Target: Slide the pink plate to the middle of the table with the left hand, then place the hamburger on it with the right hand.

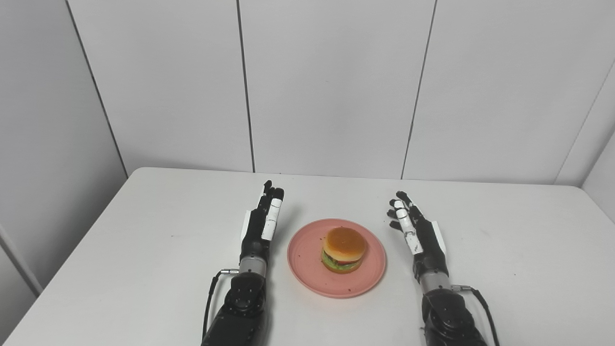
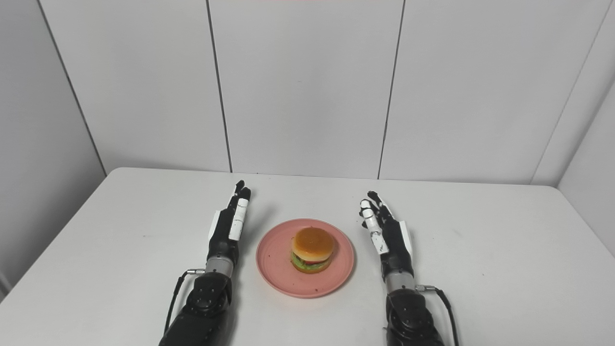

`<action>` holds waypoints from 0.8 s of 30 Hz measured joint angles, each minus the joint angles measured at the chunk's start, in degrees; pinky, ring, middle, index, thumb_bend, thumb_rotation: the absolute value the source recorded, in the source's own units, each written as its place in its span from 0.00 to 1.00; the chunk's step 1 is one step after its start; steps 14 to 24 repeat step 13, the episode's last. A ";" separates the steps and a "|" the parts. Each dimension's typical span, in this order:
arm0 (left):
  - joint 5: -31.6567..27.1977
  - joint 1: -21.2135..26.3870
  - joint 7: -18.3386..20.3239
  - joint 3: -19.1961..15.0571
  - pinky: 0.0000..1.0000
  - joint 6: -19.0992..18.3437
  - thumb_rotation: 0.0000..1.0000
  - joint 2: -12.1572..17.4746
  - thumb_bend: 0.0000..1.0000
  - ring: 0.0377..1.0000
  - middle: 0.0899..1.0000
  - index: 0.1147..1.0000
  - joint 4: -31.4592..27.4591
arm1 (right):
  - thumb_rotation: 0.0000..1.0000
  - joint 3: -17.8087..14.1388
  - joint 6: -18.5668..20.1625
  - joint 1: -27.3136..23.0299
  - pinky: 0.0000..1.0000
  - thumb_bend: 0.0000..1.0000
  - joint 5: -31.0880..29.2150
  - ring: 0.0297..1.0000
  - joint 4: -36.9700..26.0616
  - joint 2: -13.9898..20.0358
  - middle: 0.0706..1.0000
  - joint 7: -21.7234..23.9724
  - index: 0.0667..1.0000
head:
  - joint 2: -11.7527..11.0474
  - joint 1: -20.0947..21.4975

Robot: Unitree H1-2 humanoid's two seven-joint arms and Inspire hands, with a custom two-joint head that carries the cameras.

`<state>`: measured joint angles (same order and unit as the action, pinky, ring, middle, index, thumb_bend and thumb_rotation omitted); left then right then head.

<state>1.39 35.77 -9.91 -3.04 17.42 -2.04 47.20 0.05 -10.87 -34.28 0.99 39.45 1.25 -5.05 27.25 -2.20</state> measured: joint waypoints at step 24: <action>-0.01 1.17 0.00 0.61 1.00 0.37 1.00 0.54 0.98 1.00 0.98 0.97 2.45 | 1.00 -1.25 2.20 -0.35 0.93 0.79 -3.19 0.93 -0.31 0.33 0.94 2.76 0.92 | -0.09 0.35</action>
